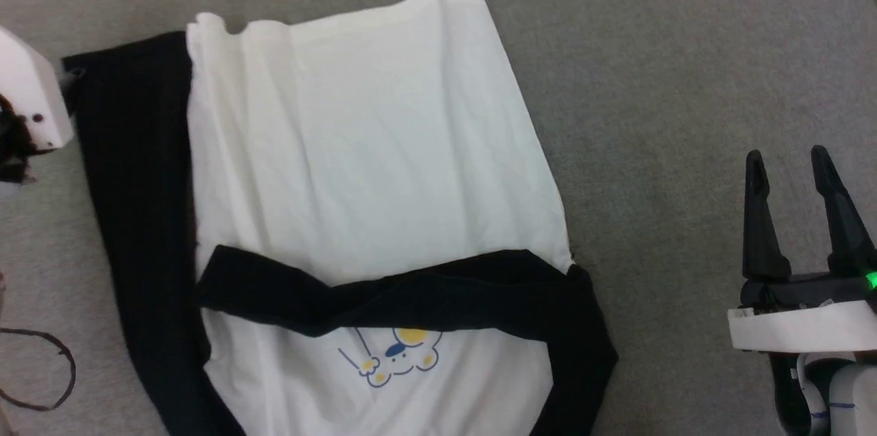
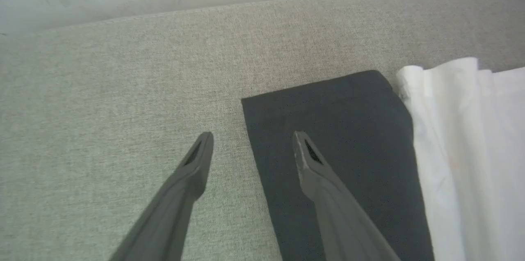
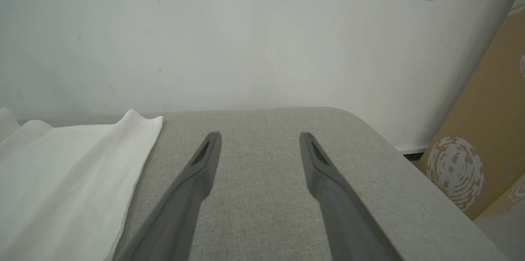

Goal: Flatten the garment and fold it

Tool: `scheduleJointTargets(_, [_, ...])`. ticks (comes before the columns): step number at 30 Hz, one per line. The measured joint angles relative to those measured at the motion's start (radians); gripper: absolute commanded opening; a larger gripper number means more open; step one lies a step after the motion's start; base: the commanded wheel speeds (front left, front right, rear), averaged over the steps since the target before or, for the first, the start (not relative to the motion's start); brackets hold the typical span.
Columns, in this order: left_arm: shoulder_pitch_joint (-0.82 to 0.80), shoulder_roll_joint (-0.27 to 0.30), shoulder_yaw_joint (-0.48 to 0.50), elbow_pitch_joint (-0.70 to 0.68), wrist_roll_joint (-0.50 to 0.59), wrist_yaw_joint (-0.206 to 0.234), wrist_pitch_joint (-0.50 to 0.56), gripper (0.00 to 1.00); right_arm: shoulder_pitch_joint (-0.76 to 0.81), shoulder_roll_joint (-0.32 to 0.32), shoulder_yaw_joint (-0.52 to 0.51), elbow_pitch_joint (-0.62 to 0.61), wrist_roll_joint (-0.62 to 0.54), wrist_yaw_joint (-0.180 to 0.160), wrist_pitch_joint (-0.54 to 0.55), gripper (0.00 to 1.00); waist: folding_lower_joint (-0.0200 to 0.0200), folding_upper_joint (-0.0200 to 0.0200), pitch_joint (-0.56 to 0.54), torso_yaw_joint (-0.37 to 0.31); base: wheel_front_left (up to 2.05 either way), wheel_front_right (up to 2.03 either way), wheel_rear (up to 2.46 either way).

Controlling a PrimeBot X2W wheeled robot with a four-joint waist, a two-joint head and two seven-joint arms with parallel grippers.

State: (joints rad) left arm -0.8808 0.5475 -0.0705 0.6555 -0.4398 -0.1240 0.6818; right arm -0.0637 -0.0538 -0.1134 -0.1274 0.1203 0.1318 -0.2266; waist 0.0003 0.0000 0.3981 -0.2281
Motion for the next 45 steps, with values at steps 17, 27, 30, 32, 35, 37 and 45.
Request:
scheduleJointTargets(17, [-0.109, 0.08, -0.078, 0.064, -0.146, 0.0, 0.158, 0.0, -0.02, 0.0, -0.03, 0.058, 0.012, 0.0, -0.022, 1.0, -0.0003, 0.0, 0.106, -0.057, 0.0, 0.0, 0.0])
scheduleJointTargets(27, [0.002, 0.053, -0.05, 0.091, -0.17, 0.0, -0.12, 0.0, -0.028, 0.0, -0.054, 0.094, -0.007, 0.0, -0.023, 1.0, -0.0002, 0.0, 0.023, -0.021, 0.0, 0.0, 0.0])
scheduleJointTargets(30, [0.028, 0.05, -0.028, 0.088, -0.181, 0.0, -0.227, 0.0, -0.027, 0.0, -0.064, 0.104, -0.009, 0.0, -0.02, 1.0, -0.0002, 0.0, -0.017, -0.006, 0.0, 0.0, 0.0])
scheduleJointTargets(32, [0.048, 0.05, -0.021, 0.076, -0.185, 0.0, -0.29, 0.0, -0.023, 0.0, -0.07, 0.109, -0.016, 0.0, -0.019, 1.0, -0.0003, 0.0, -0.047, 0.005, 0.0, 0.0, 0.0])
scheduleJointTargets(35, [0.089, 0.051, -0.012, 0.044, -0.196, 0.0, -0.354, 0.0, -0.009, 0.0, -0.076, 0.114, -0.016, 0.0, -0.01, 1.0, -0.0003, 0.0, -0.093, 0.024, 0.0, 0.0, 0.0])
scheduleJointTargets(37, [0.116, 0.052, -0.008, 0.013, -0.202, 0.0, -0.383, 0.0, 0.003, 0.001, -0.079, 0.115, -0.017, 0.0, -0.003, 1.0, -0.0003, 0.0, -0.124, 0.038, 0.0, 0.0, 0.0])
scheduleJointTargets(45, [0.207, 0.023, -0.002, -0.202, -0.216, 0.023, -0.418, 0.0, 0.055, 0.001, -0.089, 0.114, -0.014, 0.0, 0.017, 1.0, -0.0004, 0.0, -0.245, 0.099, 0.0, 0.0, 0.0])
